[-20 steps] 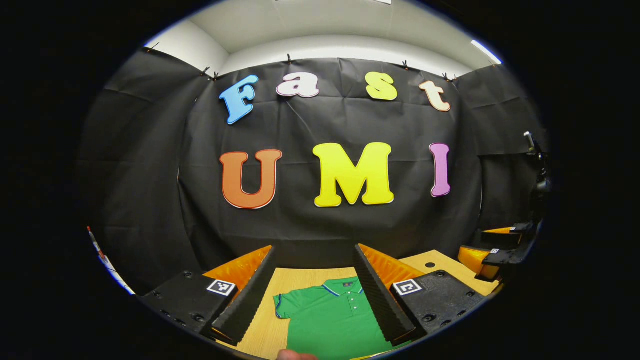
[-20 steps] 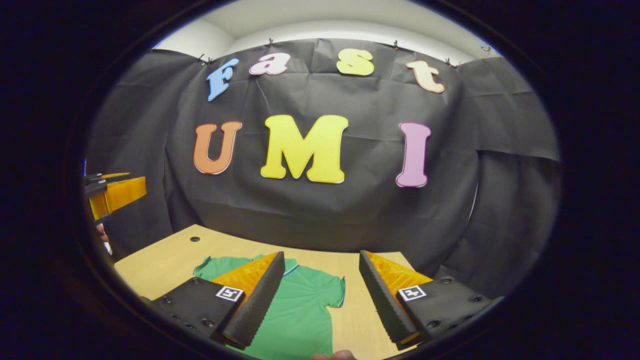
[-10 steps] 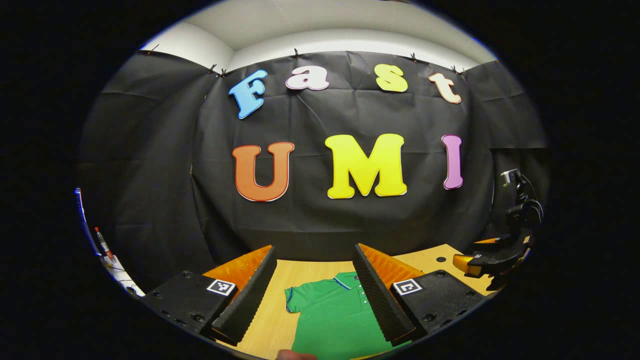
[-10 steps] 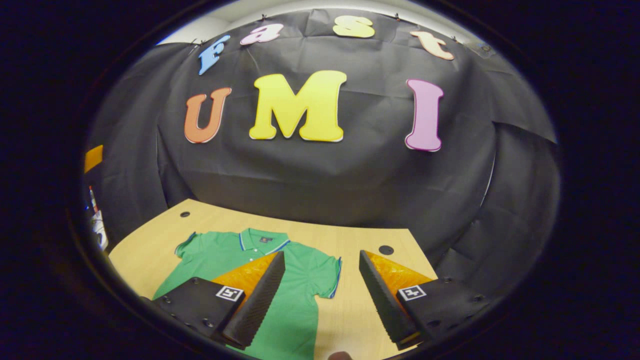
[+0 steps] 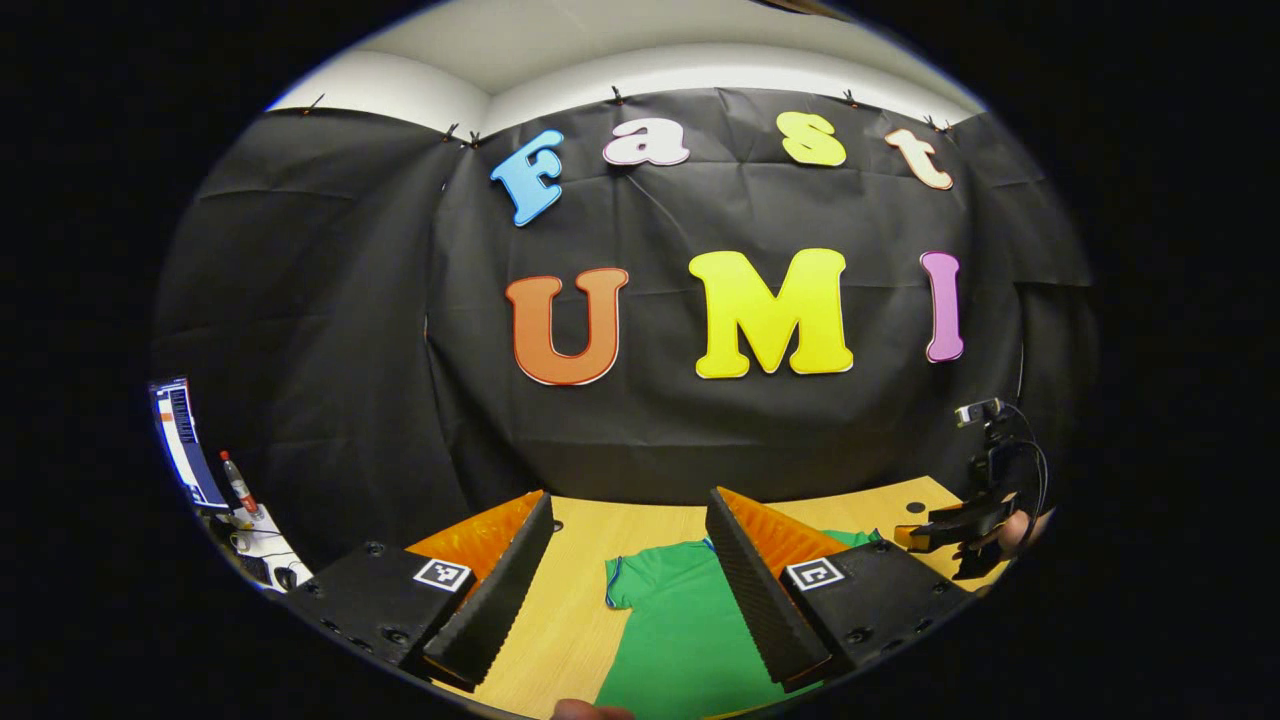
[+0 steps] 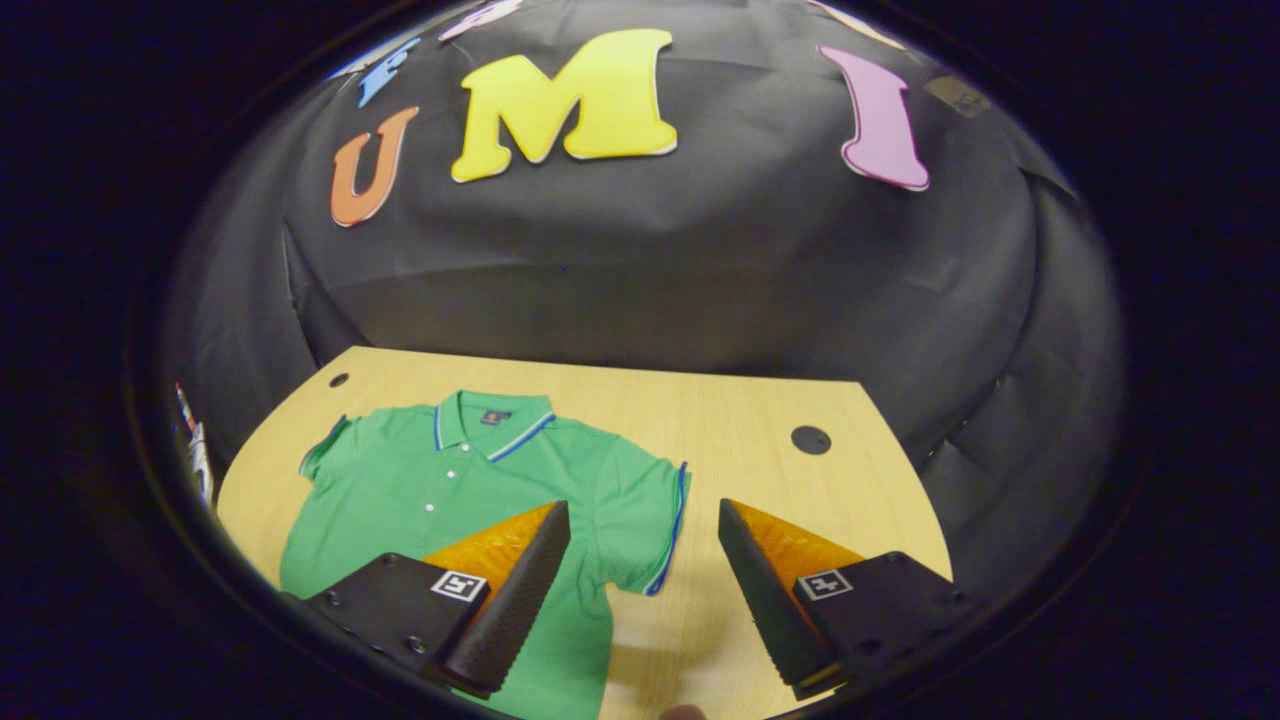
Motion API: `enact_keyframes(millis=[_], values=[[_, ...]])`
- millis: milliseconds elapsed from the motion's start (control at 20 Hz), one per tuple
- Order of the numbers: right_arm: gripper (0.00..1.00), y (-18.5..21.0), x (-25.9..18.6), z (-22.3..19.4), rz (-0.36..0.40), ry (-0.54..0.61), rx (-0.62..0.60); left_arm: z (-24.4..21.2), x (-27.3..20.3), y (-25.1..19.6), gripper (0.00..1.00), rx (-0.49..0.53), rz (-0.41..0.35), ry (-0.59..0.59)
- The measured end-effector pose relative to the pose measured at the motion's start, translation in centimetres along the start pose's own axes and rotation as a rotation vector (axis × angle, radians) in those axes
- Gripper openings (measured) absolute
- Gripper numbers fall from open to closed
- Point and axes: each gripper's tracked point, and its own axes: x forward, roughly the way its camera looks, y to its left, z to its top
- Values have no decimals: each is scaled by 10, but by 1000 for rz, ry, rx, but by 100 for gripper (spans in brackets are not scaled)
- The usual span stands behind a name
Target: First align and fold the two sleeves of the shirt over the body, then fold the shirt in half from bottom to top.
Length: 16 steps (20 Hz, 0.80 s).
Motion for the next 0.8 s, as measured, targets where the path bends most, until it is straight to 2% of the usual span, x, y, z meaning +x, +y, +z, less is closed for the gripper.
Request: enact_keyframes(millis=[350, 600, 750, 800], values=[[95, -21, 81, -38, -33, 102, 28, -15, -6, 3, 99, 10, 48, 54], [96, -15, 107, -49, -29, 136, 45, -32, -11, 2, 99, 13, 68, 114], [69, -16, 115, -57, -39, 166, 49, -32, -11, 1, 99, 23, 71, 118], [69, -15, 119, -58, -38, 162, 34, -33, -10, 0, 98, 25, 70, 122]])
